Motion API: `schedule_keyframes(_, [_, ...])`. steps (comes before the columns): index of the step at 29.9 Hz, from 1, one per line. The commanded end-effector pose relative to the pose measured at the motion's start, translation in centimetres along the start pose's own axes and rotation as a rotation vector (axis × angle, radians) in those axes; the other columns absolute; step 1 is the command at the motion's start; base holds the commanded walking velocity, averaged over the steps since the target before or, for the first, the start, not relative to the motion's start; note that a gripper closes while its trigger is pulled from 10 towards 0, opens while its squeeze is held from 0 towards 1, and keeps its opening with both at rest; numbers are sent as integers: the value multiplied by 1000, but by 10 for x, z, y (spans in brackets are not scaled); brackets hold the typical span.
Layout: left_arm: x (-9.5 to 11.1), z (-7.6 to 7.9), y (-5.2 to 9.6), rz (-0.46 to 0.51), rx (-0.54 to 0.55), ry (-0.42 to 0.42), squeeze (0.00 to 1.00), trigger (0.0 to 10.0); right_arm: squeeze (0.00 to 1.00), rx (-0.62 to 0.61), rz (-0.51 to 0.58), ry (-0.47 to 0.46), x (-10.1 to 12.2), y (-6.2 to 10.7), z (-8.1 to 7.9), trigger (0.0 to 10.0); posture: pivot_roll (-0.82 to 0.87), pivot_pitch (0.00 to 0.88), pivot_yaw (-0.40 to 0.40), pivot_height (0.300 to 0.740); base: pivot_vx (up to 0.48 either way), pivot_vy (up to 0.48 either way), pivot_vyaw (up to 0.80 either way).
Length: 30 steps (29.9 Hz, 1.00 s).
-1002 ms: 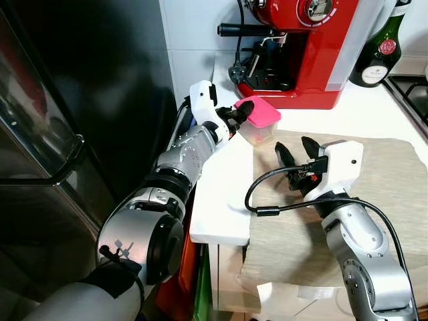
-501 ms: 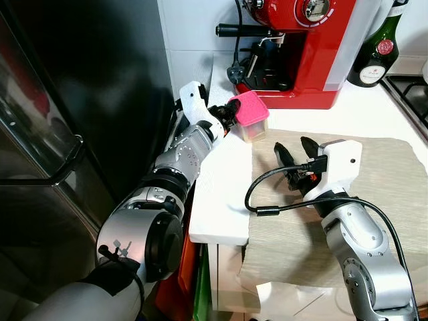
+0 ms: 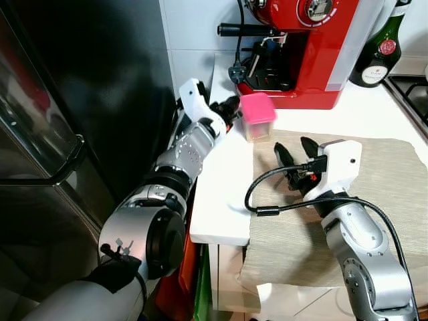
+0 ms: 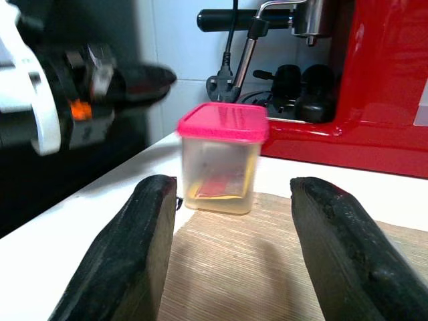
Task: Restocking fridge
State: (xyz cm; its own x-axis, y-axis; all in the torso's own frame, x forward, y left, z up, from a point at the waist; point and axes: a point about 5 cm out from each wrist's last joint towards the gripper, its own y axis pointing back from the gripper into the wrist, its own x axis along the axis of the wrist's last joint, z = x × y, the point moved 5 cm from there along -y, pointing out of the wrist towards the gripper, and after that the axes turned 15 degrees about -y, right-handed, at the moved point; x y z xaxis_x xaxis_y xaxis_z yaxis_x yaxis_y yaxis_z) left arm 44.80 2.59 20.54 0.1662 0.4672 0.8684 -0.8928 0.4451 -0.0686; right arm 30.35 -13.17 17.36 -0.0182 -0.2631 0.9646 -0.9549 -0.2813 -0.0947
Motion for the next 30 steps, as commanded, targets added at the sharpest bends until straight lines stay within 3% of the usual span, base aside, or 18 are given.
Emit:
schedule_keyframes(1, [16, 9, -3, 37, -31, 2, 0, 0, 0, 9, 14, 1, 5, -2, -2, 10000, -179, 0, 38, 740, 0, 0, 0])
schedule_keyframes(4, [29, 19, -4, 80, -79, -9, 0, 0, 0, 6, 15, 3, 6, -3, -1, 10000, -178, 0, 37, 740, 0, 0, 0])
schedule_keyframes(8, [28, 20, -3, 76, -82, -205, 0, 0, 0, -24, 17, 20, 6, -4, 4, 10000, -177, 0, 36, 740, 0, 0, 0])
schedule_keyframes(10, [21, 12, -1, 43, -52, -347, 0, 0, 0, -127, 52, 73, 11, -7, 19, 10000, -177, 0, 40, 740, 0, 0, 0])
schedule_keyframes(11, [20, 10, 0, 41, -40, -392, 0, 2510, 0, -158, 67, 106, 14, -9, 24, 10000, -176, 0, 40, 740, 0, 0, 0])
schedule_keyframes(12, [19, 6, 1, 39, -29, -452, 0, 10000, 0, -185, 84, 152, 18, -15, 30, 10000, -174, 0, 39, 740, 0, 0, 0])
schedule_keyframes(18, [18, 1, 5, 34, -13, -513, 0, 10000, 0, -209, 139, 185, 36, -26, 38, 10000, -150, 0, 30, 740, 0, 0, 0])
schedule_keyframes(21, [19, -9, 9, 37, 20, -524, 0, 10000, 0, -237, 194, 236, 56, -36, 51, 10000, -126, 0, 16, 740, 0, 0, 0])
schedule_keyframes(22, [20, -12, 10, 40, 30, -527, 0, 10000, 251, -244, 200, 237, 58, -39, 53, 10000, -122, 0, 13, 740, 0, 0, 0])
schedule_keyframes(23, [21, -13, 10, 42, 35, -529, 0, 10000, 1000, -237, 203, 221, 59, -42, 54, 10000, -118, 0, 10, 740, 0, 0, 0])
schedule_keyframes(26, [22, -16, 11, 45, 45, -533, 0, 10000, 1000, -212, 182, 203, 57, -51, 54, 10000, -98, 0, 3, 740, 0, 0, 0])
schedule_keyframes(30, [22, -21, 15, 45, 67, -542, 0, 10000, 1000, -242, 112, 198, 47, -67, 69, 10000, -75, 0, 1, 740, 0, 0, 0])
